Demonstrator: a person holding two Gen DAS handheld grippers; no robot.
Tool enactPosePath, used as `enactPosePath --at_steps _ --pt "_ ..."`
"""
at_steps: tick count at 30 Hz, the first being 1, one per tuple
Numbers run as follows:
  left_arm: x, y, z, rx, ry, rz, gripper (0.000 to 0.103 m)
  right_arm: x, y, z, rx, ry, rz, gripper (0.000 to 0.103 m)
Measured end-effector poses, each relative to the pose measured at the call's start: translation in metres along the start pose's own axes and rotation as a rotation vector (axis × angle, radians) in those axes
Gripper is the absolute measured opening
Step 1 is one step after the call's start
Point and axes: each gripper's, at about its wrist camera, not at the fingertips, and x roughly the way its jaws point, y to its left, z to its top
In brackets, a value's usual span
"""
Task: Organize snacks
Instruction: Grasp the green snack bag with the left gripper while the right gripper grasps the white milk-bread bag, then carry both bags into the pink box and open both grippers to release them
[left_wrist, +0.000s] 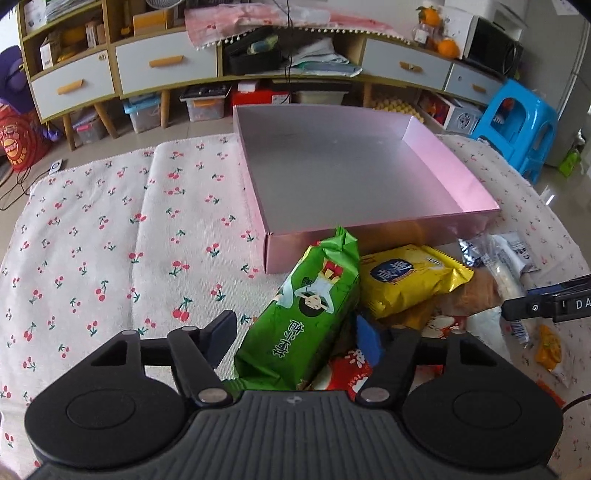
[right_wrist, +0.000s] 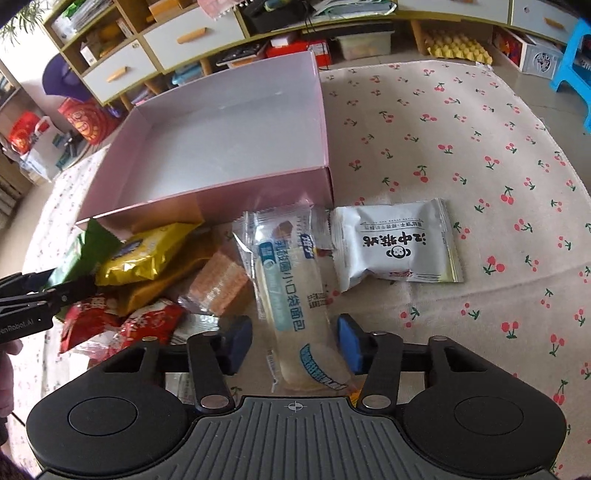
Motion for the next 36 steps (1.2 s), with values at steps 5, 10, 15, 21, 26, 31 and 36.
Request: enactPosePath --at_steps 5,10,15,21,26,31,36 --pt "0.002 0.004 -0.001 -0.042 0.020 -0.011 0.062 0.000 0.000 0.000 0.002 -0.013 -0.018 0.037" --pt "0.000 0.005 0.000 -0.069 0.038 -0.002 0.052 0.000 -0.001 0.001 0.021 -0.012 -0.020 0.034" --pt "-0.004 0.010 0.003 -0.123 0.053 0.002 0.048 -0.005 -0.001 0.001 0.044 0.005 0.014 0.033" --pt "-0.019 0.018 0.005 -0.183 0.045 -0.017 0.046 -0.016 0.004 0.002 0.070 -0.002 0.061 0.032" --pt "-0.034 0.020 0.007 -0.197 0.014 -0.039 0.045 -0.030 0.008 0.005 0.082 -0.033 0.097 0.032" --pt "-0.044 0.017 0.013 -0.205 -0.050 -0.048 0.045 -0.042 0.009 0.013 0.101 -0.079 0.124 0.032" --pt "-0.044 0.008 0.030 -0.204 -0.117 -0.049 0.045 -0.049 0.011 0.029 0.117 -0.123 0.115 0.032"
